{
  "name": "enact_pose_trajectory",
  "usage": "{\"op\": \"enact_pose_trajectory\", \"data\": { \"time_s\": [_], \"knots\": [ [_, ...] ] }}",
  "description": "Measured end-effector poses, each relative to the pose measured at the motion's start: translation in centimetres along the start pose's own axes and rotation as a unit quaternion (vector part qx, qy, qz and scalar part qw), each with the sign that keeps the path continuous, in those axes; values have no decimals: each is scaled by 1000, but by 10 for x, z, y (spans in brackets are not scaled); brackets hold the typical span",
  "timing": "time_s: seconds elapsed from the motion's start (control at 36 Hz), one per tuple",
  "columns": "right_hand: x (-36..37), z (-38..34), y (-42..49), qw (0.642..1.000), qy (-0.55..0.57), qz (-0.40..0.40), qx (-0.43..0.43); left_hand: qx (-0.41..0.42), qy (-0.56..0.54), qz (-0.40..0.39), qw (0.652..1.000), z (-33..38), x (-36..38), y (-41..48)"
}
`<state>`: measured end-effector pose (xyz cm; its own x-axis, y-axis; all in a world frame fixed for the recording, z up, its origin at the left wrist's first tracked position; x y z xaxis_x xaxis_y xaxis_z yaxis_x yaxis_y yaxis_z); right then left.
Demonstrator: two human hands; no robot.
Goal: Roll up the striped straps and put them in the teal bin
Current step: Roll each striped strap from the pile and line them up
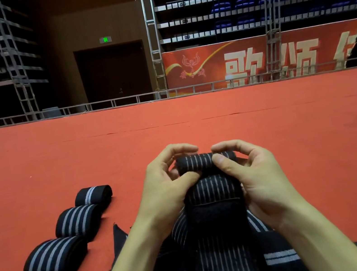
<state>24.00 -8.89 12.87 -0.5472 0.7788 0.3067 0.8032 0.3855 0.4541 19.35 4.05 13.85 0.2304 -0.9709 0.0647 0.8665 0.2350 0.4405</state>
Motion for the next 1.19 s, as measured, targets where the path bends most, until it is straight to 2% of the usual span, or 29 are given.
{"op": "enact_pose_trajectory", "data": {
  "time_s": [0.14, 0.31, 0.5, 0.67, 0.78, 1.0, 1.08, 1.19],
  "knots": [
    [-4, -3, 1, 1000, -2, 7, -12, -67, -84, -75, 991, -10, 11, -1],
    [-6, -7, 1, 999, 3, 18, -30, -76, -33, -3, 997, -13, 2, 2],
    [-9, 1, 2, 999, 27, 29, 2, 1, 12, 19, 1000, 2, -5, 0],
    [2, 12, 0, 998, 2, -15, 55, 74, 46, 50, 995, 12, -12, 1],
    [-2, 8, 1, 999, -30, 16, 26, 94, 56, 53, 993, 17, -9, -1],
    [-8, 2, 3, 1000, -16, 24, -12, -31, -55, -41, 997, -7, 6, 2],
    [-7, 2, 3, 1000, 3, 12, -14, -70, -35, -35, 996, -15, 10, 2],
    [-4, -1, 4, 1000, 7, 0, -20, -71, -25, -58, 995, -14, 18, -2]
  ]
}}
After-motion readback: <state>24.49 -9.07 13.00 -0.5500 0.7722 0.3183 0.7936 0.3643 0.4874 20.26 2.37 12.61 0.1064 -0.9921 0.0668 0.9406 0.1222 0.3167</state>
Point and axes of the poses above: each hand's wrist, its own y-axis towards the middle knuckle, its own x-axis out of the palm, z = x × y, the point moved 9 cm from there along y, towards the middle knuckle, and after that the axes turned 6 degrees about -x, right-handed, at the moved point
